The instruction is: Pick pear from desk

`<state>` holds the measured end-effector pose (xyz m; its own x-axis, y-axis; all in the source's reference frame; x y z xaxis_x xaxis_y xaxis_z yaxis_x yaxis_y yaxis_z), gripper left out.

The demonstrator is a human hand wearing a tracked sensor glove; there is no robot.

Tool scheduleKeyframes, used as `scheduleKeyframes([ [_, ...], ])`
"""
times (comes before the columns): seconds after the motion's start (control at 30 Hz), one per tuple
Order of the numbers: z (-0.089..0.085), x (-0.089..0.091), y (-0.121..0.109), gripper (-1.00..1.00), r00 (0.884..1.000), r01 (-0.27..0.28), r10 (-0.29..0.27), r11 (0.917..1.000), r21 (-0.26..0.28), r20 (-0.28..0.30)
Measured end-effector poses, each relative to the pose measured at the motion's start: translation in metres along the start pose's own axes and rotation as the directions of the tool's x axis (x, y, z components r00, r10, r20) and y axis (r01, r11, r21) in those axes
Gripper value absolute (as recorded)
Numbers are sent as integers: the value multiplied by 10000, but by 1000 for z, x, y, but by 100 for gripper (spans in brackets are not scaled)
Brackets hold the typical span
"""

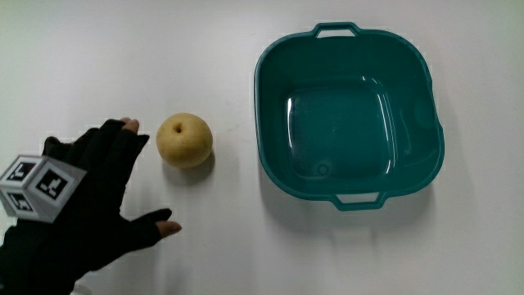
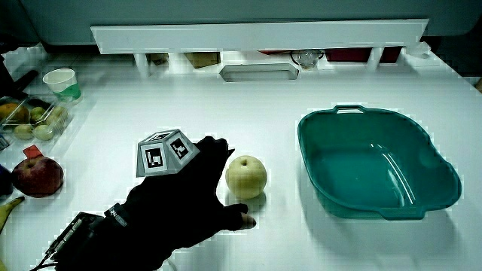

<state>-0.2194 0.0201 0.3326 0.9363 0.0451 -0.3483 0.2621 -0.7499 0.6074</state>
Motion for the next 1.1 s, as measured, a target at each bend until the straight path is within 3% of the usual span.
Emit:
scheduleKeyframes([
  [0.03, 8, 9, -1, 0, 9950, -878, 892, 9956, -313, 439],
  [0.1, 9, 5, 8, 0, 9895, -1170, 1222, 9908, -679, 777],
  [0.13, -7, -26, 24, 0, 9987, -406, 404, 9992, 57, 306],
  [0.17, 7, -4, 19, 0, 9852, -1154, 1230, 9909, -693, 1193],
  [0.2, 9, -4, 23, 0, 9804, -1342, 1467, 9859, -997, 1311],
  [0.23, 13, -4, 28, 0, 9913, -878, 939, 9938, -681, 922],
  [0.27, 13, -7, 34, 0, 9941, -519, 563, 9974, -497, 930],
  [0.3, 12, -11, 40, 0, 9908, -585, 658, 9962, -646, 1182],
  [0.33, 12, -12, 43, 0, 9814, -992, 1150, 9893, -1069, 1540],
  [0.5, 7, -22, 70, 0, 9790, -399, 637, 9914, -1245, 1934],
  [0.53, 7, -22, 73, 0, 9786, -592, 858, 9878, -1437, 1870],
  [0.6, 4, -24, 80, 0, 9732, -448, 794, 9860, -1608, 2158],
  [0.63, 1, -27, 86, 0, 9724, 190, 215, 9851, -1707, 2325],
  [0.67, 2, -23, 86, 0, 9741, -467, 851, 9822, -1821, 2093],
  [0.73, -1, -25, 94, 0, 9724, -236, 675, 9808, -1938, 2232],
  [0.93, -10, -24, 109, 0, 9683, -219, 823, 9685, -2481, 2358],
  [1.1, -17, -29, 119, 0, 9630, -165, 843, 9664, -2563, 2560],
])
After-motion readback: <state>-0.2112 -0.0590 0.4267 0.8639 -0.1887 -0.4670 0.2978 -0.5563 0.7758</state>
